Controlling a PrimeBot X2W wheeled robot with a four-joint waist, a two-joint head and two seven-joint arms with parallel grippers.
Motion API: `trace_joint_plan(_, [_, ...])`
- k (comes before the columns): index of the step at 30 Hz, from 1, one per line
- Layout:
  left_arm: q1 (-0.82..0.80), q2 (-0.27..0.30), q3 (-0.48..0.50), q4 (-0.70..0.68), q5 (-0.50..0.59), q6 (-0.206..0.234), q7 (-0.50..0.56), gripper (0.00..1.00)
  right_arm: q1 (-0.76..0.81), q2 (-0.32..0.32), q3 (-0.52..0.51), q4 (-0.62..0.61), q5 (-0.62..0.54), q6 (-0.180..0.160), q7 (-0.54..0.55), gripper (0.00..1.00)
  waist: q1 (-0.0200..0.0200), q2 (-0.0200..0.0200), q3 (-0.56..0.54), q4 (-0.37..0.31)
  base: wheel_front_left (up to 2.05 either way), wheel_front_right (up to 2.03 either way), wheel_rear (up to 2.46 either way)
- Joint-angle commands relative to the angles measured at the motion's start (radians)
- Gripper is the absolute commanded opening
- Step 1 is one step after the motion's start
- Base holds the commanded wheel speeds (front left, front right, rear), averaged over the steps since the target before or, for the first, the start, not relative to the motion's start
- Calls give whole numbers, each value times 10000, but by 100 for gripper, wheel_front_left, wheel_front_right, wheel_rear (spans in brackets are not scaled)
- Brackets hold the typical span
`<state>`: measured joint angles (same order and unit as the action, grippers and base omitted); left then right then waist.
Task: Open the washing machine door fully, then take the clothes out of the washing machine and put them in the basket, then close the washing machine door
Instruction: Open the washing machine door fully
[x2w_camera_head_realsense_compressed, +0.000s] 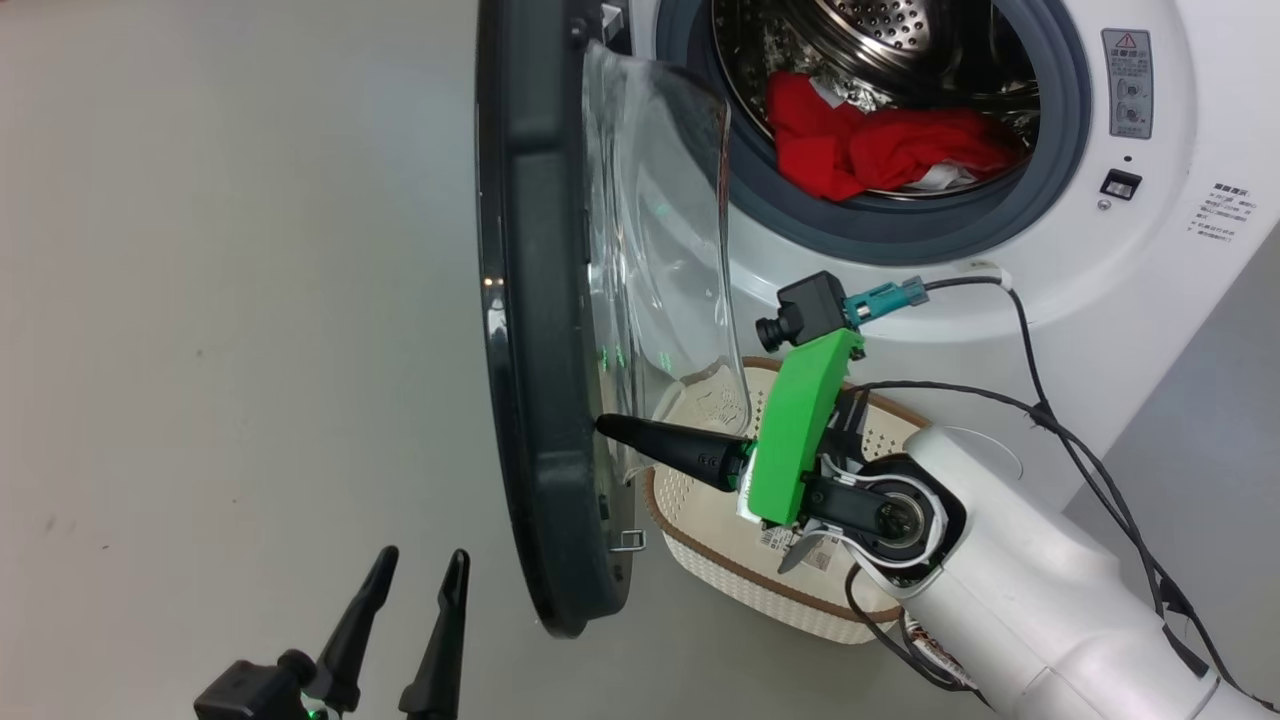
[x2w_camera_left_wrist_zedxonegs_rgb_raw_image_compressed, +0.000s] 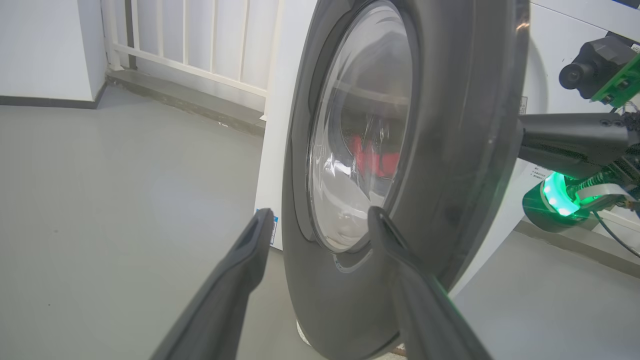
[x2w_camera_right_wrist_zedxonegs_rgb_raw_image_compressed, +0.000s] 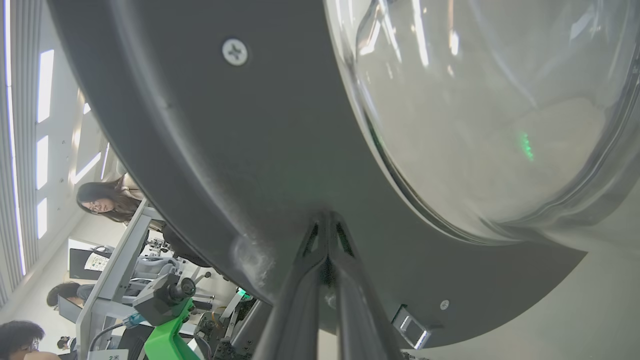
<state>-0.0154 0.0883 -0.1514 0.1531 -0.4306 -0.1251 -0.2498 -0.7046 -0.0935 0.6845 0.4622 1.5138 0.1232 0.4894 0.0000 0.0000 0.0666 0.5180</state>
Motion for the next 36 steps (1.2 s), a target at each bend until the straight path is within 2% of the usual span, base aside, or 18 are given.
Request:
trace_joint_plan(1, [-149, 177, 298, -151, 48, -56, -120, 100, 3, 89, -9, -223, 43, 75, -221, 100, 0, 0, -46, -33, 0, 0, 0])
trace_joint_plan(10, [-279, 341, 340, 182, -187, -56, -120, 100, 561, -423, -148, 305, -212, 75, -1464, 100, 0, 0, -198, -275, 0, 0, 0])
trace_joint_plan(17, [-240, 469, 527, 288, -183, -56, -120, 100, 1229, -1090, 74, 813, -816, 75, -2883, 100, 0, 0, -238, -630, 0, 0, 0])
trace_joint_plan(27, [-154, 508, 869, 339, -151, -56, -120, 100, 2269, -1450, 225, 1262, -1006, 75, -4261, 100, 0, 0, -372, -1150, 0, 0, 0])
trace_joint_plan(36, [19, 508, 1167, 327, -70, -56, -120, 100, 3126, -2020, 1171, 1408, -2180, 75, -5716, 100, 0, 0, -491, -1562, 0, 0, 0])
